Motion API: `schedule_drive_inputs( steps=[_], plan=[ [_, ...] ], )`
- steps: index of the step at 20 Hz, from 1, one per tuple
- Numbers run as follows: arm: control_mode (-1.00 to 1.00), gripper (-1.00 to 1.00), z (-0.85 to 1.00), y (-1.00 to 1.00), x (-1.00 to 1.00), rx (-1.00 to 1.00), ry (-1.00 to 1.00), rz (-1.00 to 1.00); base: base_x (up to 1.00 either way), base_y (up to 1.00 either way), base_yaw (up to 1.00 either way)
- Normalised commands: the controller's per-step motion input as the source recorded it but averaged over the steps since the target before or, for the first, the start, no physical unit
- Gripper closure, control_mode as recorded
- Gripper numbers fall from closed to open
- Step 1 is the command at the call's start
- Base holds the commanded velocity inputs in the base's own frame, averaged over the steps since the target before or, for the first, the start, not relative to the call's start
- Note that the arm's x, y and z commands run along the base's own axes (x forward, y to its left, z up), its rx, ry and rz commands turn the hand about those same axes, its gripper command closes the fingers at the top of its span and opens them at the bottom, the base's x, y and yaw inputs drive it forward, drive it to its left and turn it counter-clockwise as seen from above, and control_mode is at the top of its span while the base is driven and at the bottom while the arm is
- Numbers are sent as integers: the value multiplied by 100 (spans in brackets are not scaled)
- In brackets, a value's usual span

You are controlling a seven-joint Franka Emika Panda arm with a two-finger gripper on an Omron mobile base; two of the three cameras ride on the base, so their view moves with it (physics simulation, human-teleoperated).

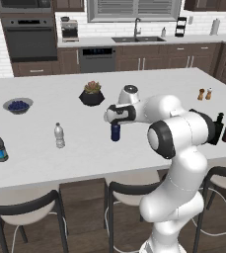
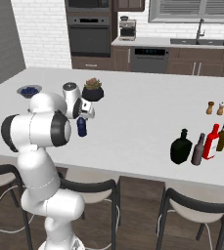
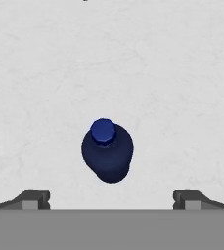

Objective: Move the plastic bottles in the middle to the plastics group, and the glass bottles in the middle to the glass group.

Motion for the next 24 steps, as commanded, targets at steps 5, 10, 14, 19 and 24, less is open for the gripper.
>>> schedule_drive_inputs(
  steps=[5, 10, 14, 19, 24],
  plan=[
    [-100, -100, -9, 1, 1, 0, 0, 0, 0, 0, 0],
    [-100, -100, -11, 8, 3, 0, 0, 0, 0, 0, 0],
    [-100, -100, -13, 8, 2, 0, 0, 0, 0, 0, 0],
    [-100, -100, -10, 2, 15, 0, 0, 0, 0, 0, 0],
    [-100, -100, -3, 0, 24, 0, 0, 0, 0, 0, 0]
  ],
)
